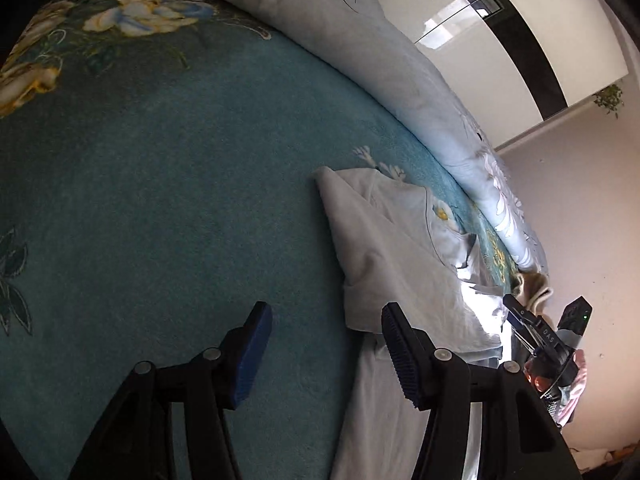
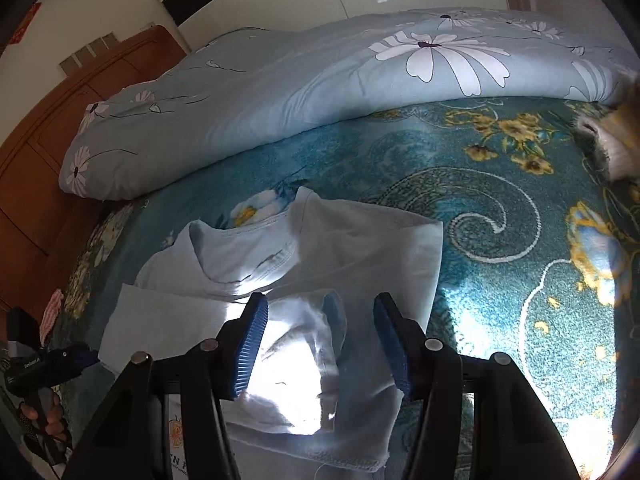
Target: Fold clothes
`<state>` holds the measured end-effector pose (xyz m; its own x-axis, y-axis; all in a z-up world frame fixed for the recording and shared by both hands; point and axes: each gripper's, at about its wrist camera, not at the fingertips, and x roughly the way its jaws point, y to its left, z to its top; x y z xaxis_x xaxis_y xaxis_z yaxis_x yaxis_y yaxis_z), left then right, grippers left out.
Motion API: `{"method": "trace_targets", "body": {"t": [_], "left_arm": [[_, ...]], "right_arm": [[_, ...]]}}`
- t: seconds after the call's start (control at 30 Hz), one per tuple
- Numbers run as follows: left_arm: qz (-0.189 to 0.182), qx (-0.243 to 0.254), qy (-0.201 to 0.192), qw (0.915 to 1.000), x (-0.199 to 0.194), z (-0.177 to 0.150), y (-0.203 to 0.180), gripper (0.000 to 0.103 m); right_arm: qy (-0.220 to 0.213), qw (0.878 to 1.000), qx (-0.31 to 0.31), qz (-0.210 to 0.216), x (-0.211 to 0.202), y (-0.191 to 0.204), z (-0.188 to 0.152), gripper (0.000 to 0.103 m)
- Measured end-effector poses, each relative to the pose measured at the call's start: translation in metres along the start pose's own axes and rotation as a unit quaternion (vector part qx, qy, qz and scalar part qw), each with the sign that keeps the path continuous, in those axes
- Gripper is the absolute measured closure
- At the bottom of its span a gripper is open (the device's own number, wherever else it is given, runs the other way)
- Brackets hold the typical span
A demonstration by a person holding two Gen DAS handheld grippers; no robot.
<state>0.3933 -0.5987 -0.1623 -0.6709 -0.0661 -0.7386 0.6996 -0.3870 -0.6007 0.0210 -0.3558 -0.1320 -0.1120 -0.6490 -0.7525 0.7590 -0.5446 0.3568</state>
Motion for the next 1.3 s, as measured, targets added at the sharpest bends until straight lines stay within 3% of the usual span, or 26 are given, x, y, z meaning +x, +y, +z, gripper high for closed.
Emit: {"method": "trace_targets", "body": {"t": [0.07, 0.13, 0.17, 0.2, 0.3, 0.43, 0.53, 0.73, 0.77, 0.87, 1.0, 1.2, 1.3], "left_arm": [[-0.007, 0.0, 0.0, 1.0, 0.004, 0.001, -0.001, 0.042], [-0.011, 0.003, -0.001, 0.9999, 0.009, 0.0, -0.008, 0.042], [-0.016, 0.006, -0.002, 0.9999, 0.011, 0.0, -0.013, 0.042], [-0.021, 0.008, -0.003, 0.9998, 0.014, 0.0, -0.016, 0.042], [-0.027, 0.006, -0.001, 0.9996, 0.021, 0.002, -0.025, 0.042], [-0.002, 0.017, 0.012, 0.9998, 0.039, 0.0, -0.033, 0.042], [0.01, 0.021, 0.009, 0.9997, 0.045, -0.004, -0.035, 0.042], [0.021, 0.021, 0.002, 0.9996, 0.031, -0.004, -0.038, 0.042], [0.021, 0.03, -0.006, 0.9993, 0.027, -0.005, -0.044, 0.042], [0.014, 0.07, -0.028, 0.9971, 0.013, -0.007, -0.063, 0.042], [-0.005, 0.097, -0.021, 0.9951, 0.025, -0.007, -0.091, 0.042], [0.012, 0.084, 0.025, 0.9961, 0.054, -0.01, -0.088, 0.042], [0.003, 0.087, 0.019, 0.996, 0.036, -0.011, -0.095, 0.042]], "right_arm": [[0.007, 1.0, 0.001, 0.008, 0.003, 0.003, 0.001, 0.047], [0.01, 1.0, 0.0, 0.011, 0.004, 0.006, 0.001, 0.066], [0.011, 1.0, 0.0, 0.009, 0.004, 0.008, 0.001, 0.091], [0.014, 1.0, -0.001, 0.007, 0.002, 0.008, 0.001, 0.1], [0.0, 1.0, -0.021, -0.004, -0.013, 0.01, 0.003, 0.1], [-0.038, 0.999, -0.014, -0.032, -0.041, -0.002, 0.009, 0.1], [-0.022, 0.999, 0.003, -0.049, -0.036, -0.018, 0.008, 0.1], [-0.032, 0.999, -0.003, -0.038, -0.044, -0.014, 0.002, 0.099], [-0.033, 0.999, -0.004, -0.036, -0.045, -0.014, 0.001, 0.097], [-0.038, 0.999, -0.008, -0.031, -0.049, -0.012, -0.002, 0.073], [-0.044, 0.999, -0.012, -0.024, -0.054, -0.009, -0.006, 0.072], [0.014, 0.999, -0.047, -0.017, -0.027, 0.004, -0.028, 0.072], [0.012, 0.999, -0.048, -0.017, -0.037, 0.004, -0.032, 0.072]]}}
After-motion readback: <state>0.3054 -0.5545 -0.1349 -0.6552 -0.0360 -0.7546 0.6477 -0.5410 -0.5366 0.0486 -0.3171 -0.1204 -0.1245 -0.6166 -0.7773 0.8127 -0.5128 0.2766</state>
